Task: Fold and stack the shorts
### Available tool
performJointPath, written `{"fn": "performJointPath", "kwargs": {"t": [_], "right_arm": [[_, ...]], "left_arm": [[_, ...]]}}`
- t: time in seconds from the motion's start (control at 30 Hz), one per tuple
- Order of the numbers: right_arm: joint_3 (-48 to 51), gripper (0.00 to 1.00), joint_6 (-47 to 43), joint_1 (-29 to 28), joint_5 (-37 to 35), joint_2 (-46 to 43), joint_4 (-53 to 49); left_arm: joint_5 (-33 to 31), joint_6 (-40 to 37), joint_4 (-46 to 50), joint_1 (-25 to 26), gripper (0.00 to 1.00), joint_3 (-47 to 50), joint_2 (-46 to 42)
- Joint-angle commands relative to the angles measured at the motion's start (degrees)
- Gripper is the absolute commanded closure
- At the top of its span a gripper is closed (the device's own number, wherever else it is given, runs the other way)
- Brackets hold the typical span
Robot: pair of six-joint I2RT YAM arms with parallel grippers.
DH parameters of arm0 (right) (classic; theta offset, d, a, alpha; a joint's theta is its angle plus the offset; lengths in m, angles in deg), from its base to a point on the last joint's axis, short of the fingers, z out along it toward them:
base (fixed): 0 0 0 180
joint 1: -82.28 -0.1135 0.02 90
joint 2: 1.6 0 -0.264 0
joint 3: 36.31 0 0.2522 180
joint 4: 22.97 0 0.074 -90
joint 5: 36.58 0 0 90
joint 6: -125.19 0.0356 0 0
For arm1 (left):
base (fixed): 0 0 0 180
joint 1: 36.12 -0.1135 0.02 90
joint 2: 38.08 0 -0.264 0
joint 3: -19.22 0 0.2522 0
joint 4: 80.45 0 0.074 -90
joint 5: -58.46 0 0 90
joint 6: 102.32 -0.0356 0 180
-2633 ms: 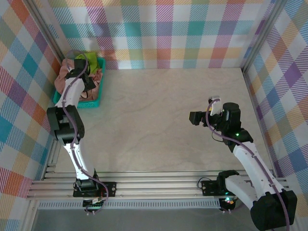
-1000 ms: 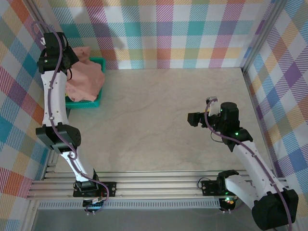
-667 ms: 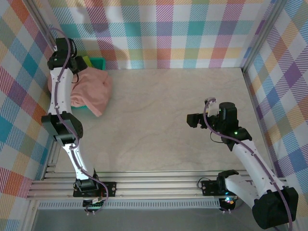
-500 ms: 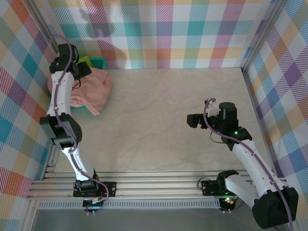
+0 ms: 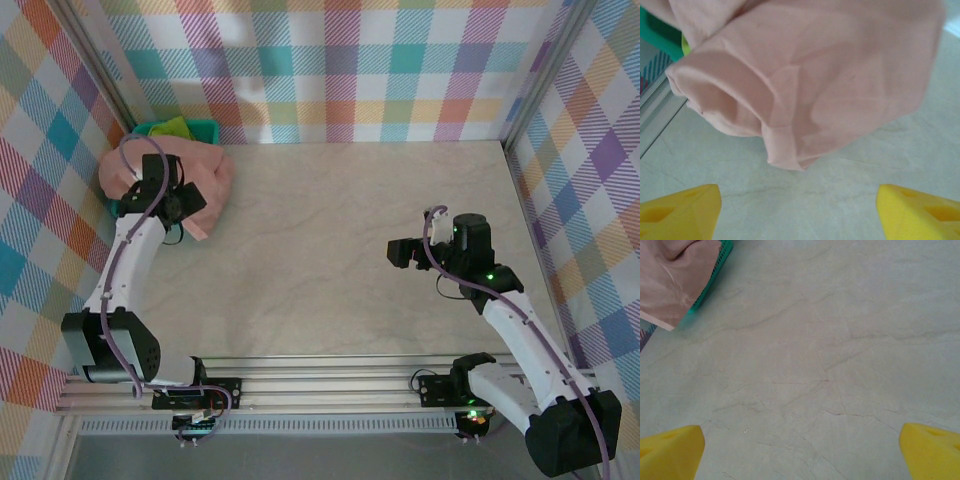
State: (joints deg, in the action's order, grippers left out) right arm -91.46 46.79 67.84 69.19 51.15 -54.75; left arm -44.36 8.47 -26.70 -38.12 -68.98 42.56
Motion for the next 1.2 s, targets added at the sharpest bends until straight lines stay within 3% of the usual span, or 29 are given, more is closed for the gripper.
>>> {"fn": "performJointPath", "kwargs": {"t": [0.0, 0.2, 0.37, 0.67, 0.93, 1.17], "right_arm": [[-1.7, 0.0, 0.4, -0.5, 1.5, -1.2, -0.8], [-1.6, 0.01, 0.4, -0.6, 1.3, -1.8, -1.5], [-1.6, 0.01, 0.0, -0.7, 0.9, -2.4, -1.9], [-1.7, 0.0, -0.3, -0.7, 0.5, -2.5, -2.5], [-1.8, 0.01, 0.2, -0.8, 1.0, -2.2, -2.2], [-1.9, 0.01, 0.5, -0.8, 1.0, -2.3, -2.3]], "left_arm": [[-2.1, 1.2, -4.6, -0.2, 0.22, 2.1, 1.8], [-2.2, 0.1, -7.5, -0.2, 0.29, 0.6, 7.7], [-3.4, -1.6, -8.0, -0.3, 0.41, -0.9, 12.7], [-2.8, -1.2, -6.9, -0.3, 0.87, -3.5, 12.8], [-2.5, -2.6, -1.7, -0.3, 1.0, -14.0, 10.1], [-1.9, -2.9, 3.1, -0.3, 1.0, -32.6, 11.2]]}}
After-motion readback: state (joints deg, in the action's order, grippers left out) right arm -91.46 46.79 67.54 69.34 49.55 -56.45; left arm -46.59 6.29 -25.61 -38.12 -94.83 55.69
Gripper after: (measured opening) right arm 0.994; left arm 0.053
